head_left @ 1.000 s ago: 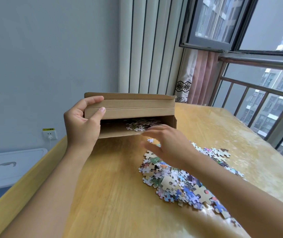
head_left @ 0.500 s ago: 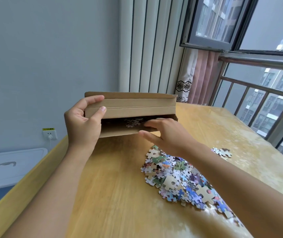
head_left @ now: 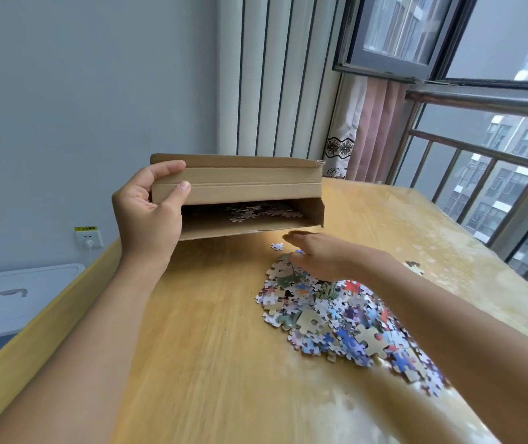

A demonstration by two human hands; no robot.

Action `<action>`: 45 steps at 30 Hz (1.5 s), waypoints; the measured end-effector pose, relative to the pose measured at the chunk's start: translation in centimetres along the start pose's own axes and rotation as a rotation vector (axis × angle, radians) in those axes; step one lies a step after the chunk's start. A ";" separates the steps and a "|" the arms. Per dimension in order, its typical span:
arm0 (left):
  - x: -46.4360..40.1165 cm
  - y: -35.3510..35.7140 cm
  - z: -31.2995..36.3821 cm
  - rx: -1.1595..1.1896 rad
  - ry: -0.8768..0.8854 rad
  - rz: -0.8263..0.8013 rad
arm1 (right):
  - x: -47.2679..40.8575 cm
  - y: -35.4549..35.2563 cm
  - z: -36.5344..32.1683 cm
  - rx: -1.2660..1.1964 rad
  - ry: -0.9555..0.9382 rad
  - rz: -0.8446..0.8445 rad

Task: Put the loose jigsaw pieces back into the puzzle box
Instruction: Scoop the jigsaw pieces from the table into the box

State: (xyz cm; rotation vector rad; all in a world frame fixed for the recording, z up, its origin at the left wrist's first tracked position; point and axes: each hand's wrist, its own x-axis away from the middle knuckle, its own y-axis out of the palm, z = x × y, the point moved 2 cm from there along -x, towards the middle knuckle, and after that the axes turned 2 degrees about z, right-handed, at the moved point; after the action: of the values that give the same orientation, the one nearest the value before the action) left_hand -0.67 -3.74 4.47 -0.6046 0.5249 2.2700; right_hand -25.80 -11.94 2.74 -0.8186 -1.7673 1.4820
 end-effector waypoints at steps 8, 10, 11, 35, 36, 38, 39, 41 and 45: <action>-0.1 -0.1 -0.5 -0.019 0.003 0.004 | -1.1 1.3 0.2 -0.169 -0.090 -0.072; -0.1 -0.1 -0.4 -0.028 0.009 0.005 | 0.2 0.9 0.0 -0.134 -0.150 -0.050; 0.0 0.0 -0.3 -0.031 0.010 0.008 | 0.9 0.7 -0.1 -0.113 -0.177 -0.037; 1.1 0.4 0.5 -0.111 0.004 0.016 | 6.4 1.3 4.0 -0.094 -0.049 -0.066; 1.1 0.5 0.6 -0.112 0.003 0.014 | 6.5 1.2 3.9 -0.088 -0.054 -0.052; 1.1 0.5 0.6 -0.104 0.005 0.013 | 6.9 1.1 3.6 -0.068 -0.055 -0.028; 1.1 0.4 0.6 -0.098 0.006 0.014 | 7.1 1.0 3.5 -0.054 -0.047 -0.019; 1.1 0.5 0.6 -0.094 0.011 0.013 | 7.4 0.9 3.2 -0.010 -0.036 0.007; 0.9 0.4 0.3 -0.078 0.017 0.013 | 8.1 0.8 2.5 0.055 -0.031 0.052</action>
State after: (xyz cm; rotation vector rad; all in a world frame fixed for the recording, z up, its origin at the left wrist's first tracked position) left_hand -1.57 -3.41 4.28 -0.6618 0.4512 2.3077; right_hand -32.49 -6.61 2.48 -0.8236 -1.7321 1.5776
